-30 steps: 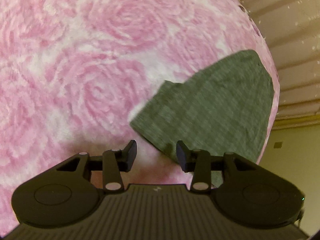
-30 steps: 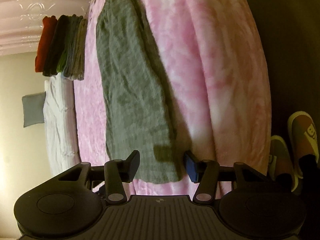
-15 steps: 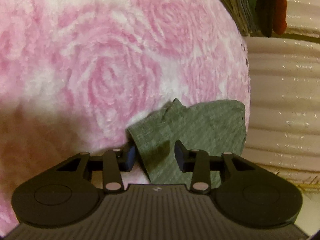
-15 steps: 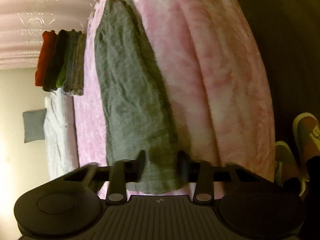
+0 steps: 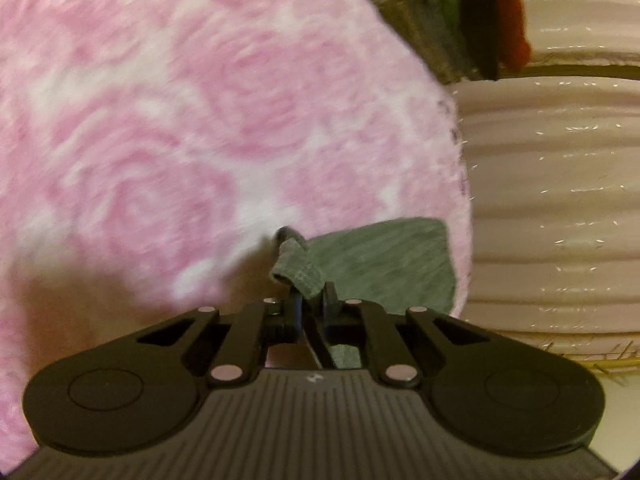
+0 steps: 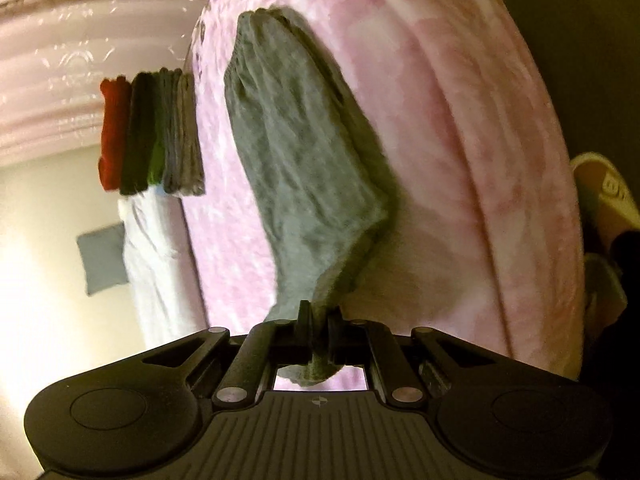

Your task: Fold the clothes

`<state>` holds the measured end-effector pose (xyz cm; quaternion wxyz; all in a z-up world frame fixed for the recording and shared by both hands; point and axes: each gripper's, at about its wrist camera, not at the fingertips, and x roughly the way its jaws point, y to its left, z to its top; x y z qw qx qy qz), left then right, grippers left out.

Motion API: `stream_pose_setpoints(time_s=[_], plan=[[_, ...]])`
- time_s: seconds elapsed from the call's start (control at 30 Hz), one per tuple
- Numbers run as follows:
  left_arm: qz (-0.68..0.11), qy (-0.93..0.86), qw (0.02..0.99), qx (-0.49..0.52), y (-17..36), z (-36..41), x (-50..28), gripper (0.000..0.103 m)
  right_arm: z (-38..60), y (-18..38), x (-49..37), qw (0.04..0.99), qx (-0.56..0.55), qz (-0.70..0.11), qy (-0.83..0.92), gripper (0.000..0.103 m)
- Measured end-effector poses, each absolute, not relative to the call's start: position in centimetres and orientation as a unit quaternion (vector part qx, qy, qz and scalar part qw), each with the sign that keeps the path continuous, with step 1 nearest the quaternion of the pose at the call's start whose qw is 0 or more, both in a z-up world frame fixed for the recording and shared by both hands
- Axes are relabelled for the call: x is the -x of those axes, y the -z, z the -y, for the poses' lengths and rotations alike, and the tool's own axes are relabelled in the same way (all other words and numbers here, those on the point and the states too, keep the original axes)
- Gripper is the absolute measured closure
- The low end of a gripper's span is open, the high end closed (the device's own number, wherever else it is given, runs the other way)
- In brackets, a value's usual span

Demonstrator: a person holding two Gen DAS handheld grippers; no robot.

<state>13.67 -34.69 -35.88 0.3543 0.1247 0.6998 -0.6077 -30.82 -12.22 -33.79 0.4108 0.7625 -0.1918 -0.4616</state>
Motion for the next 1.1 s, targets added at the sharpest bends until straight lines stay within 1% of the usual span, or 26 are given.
stream_pose_setpoints(time_s=[0.13, 0.3, 0.57, 0.67, 0.7, 0.73, 0.77, 0.83, 0.9, 0.97, 1.03, 1.1], plan=[[-0.693, 0.619, 0.353, -0.116, 33.7, 37.1, -11.4, 0.097, 14.2, 33.8, 33.2, 0.367, -0.792, 0.221, 0.436, 0.099], [-0.683, 0.626, 0.355, -0.125, 32.6, 41.1, -6.3, 0.097, 17.3, 33.9, 37.1, 0.320, -0.811, 0.250, 0.421, 0.099], [-0.665, 0.626, 0.381, -0.146, 33.3, 47.4, 1.8, 0.097, 23.8, 34.3, 41.7, 0.305, -0.802, 0.274, 0.435, 0.099], [-0.667, 0.612, 0.394, -0.160, 34.9, 49.1, 3.7, 0.091, 25.8, 34.7, 42.9, 0.305, -0.788, 0.279, 0.457, 0.098], [-0.669, 0.605, 0.398, -0.165, 35.6, 49.5, 4.2, 0.087, 26.3, 35.0, 43.2, 0.304, -0.783, 0.280, 0.464, 0.098], [-0.669, 0.601, 0.402, -0.171, 36.2, 49.9, 4.5, 0.084, 26.7, 35.4, 43.4, 0.304, -0.779, 0.281, 0.471, 0.087], [-0.666, 0.599, 0.407, -0.178, 36.5, 50.1, 4.7, 0.082, 27.1, 35.8, 43.5, 0.304, -0.776, 0.280, 0.476, 0.067], [-0.657, 0.606, 0.412, -0.177, 36.4, 50.0, 4.3, 0.071, 27.3, 35.9, 43.9, 0.317, -0.764, 0.288, 0.483, 0.039], [-0.647, 0.617, 0.415, -0.171, 36.0, 49.8, 3.7, 0.066, 27.4, 35.3, 44.3, 0.353, -0.742, 0.294, 0.489, 0.039], [-0.635, 0.623, 0.419, -0.179, 35.7, 49.4, 2.8, 0.064, 27.5, 34.4, 44.6, 0.389, -0.722, 0.272, 0.503, 0.039], [-0.624, 0.629, 0.419, -0.197, 35.9, 49.2, 2.1, 0.064, 27.7, 33.3, 44.6, 0.428, -0.694, 0.217, 0.536, 0.039], [-0.610, 0.640, 0.413, -0.220, 36.2, 49.1, 1.9, 0.064, 28.4, 32.3, 44.1, 0.468, -0.659, 0.133, 0.574, 0.040]])
